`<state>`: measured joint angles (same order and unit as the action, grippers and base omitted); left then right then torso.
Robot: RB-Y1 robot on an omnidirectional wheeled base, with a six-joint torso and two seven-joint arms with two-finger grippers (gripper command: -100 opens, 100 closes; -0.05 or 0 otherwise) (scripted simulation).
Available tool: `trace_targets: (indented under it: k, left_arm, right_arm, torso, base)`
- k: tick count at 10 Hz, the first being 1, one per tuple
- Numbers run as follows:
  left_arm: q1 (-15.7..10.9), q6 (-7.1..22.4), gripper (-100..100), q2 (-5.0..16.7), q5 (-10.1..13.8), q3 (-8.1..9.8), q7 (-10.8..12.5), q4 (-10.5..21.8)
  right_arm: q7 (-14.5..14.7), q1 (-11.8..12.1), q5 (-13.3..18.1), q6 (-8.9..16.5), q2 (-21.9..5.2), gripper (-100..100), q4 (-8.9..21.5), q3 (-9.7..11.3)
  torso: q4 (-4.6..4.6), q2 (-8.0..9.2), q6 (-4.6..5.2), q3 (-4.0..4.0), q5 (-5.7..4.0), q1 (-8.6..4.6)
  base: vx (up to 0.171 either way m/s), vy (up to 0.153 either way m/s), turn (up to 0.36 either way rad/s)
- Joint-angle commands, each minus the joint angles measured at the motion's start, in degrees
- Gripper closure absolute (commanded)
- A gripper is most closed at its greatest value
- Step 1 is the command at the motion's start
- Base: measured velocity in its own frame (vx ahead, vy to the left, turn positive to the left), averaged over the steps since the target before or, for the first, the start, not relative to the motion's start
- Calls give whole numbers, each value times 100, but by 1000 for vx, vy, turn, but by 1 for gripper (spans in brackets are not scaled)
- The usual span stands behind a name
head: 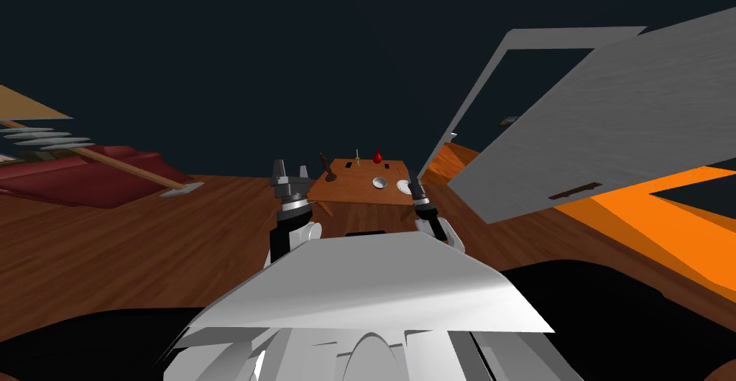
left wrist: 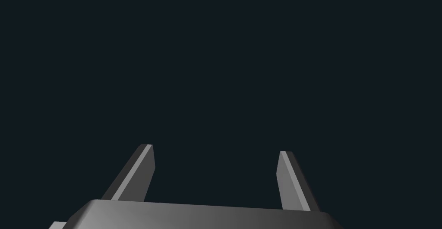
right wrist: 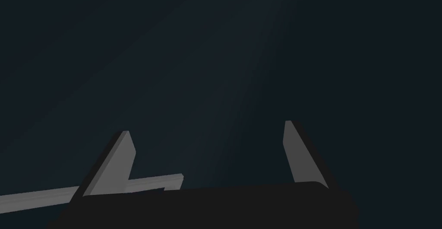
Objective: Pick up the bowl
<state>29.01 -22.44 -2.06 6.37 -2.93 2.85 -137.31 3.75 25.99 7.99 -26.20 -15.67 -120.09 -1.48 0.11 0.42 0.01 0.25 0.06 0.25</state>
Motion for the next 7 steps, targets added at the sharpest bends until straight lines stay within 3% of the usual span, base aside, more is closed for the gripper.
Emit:
trace_targets:
  k: [1,2,7]
  left_arm:
    - [0,0,0,0,0,0,0,0]
    - [0,0,0,0,0,0,0,0]
    - [1,0,0,0,0,0,0,0]
  right_arm:
    - [208,-89,147,-118,-216,-100,286,19]
    - [208,-89,147,-118,-216,-100,412,19]
    - [733,-317,562,-371,-794,-100,1263,131]
  torso:
    - [0,0,0,0,0,0]
    - [-1,-4,-2,-3,1,4]
    - [-4,-19,1,-11,-1,-7]
  base:
    - [-91,91,114]
    - [-75,63,53]
    - [-61,70,110]
